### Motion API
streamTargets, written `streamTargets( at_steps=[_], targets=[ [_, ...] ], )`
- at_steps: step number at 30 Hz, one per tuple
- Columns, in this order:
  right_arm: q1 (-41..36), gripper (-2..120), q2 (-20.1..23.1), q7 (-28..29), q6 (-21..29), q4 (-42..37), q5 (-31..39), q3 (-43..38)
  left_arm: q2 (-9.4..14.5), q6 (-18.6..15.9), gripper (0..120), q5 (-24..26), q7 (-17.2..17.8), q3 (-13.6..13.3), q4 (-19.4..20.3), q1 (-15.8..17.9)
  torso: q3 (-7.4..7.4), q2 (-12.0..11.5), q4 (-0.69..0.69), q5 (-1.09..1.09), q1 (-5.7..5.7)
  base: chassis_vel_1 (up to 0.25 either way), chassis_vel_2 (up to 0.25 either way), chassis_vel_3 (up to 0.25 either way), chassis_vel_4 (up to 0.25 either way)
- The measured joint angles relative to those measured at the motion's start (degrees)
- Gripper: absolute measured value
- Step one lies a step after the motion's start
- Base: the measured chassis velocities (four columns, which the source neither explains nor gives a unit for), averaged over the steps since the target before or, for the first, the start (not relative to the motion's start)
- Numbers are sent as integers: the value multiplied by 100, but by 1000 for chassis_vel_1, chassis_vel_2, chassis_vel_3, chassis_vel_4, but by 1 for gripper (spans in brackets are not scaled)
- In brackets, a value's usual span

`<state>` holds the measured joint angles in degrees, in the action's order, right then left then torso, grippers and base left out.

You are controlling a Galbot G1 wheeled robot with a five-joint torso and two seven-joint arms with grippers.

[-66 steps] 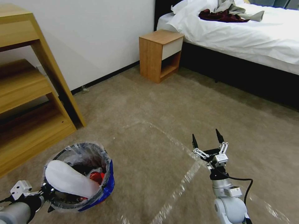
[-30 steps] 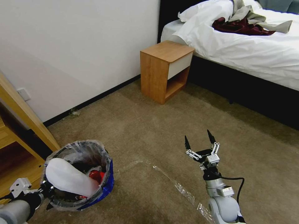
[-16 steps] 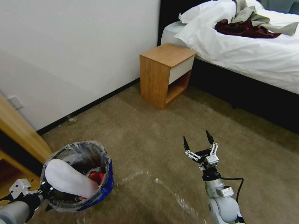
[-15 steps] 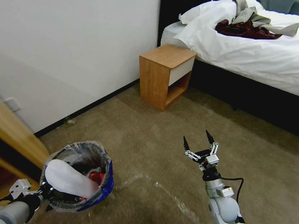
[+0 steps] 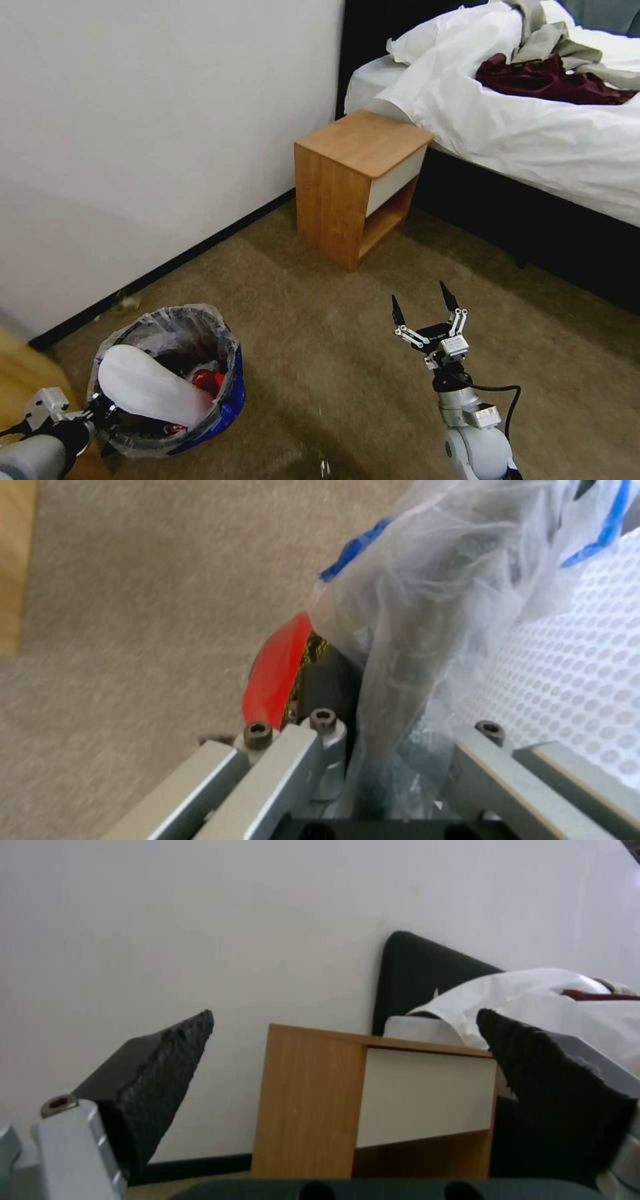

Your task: Pick up the trash bin and place the garbage on the floor into it.

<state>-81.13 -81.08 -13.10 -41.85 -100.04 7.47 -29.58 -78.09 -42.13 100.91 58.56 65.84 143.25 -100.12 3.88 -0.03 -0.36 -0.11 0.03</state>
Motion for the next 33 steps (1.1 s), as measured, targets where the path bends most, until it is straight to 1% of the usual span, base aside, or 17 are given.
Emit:
streamTargets(
  at_steps=[4, 10, 19, 33],
  targets=[
    [25, 100, 2, 9, 4, 31, 0, 1, -13, 0, 0, -4, 0, 0, 0, 8, -3, 0, 0, 0, -1, -50, 36, 44, -31],
    [78, 100, 18, 27, 10, 84, 28, 15, -49, -1, 0, -39, 0, -2, 0, -2, -4, 1, 0, 1, -1, 51, -48, -42, 55],
    [141, 100, 26, 30, 7, 178, 47, 39, -116, -1, 0, -105, -16, -40, -1, -25, -3, 0, 0, 1, -1, 0, 0, 0, 0],
    [228, 100, 8, 17, 34, 247, 44, 67, -39, -1, 0, -76, -22, 31, -1, -34, -3, 0, 1, 0, -1, 0, 0, 0, 0]
  ],
)
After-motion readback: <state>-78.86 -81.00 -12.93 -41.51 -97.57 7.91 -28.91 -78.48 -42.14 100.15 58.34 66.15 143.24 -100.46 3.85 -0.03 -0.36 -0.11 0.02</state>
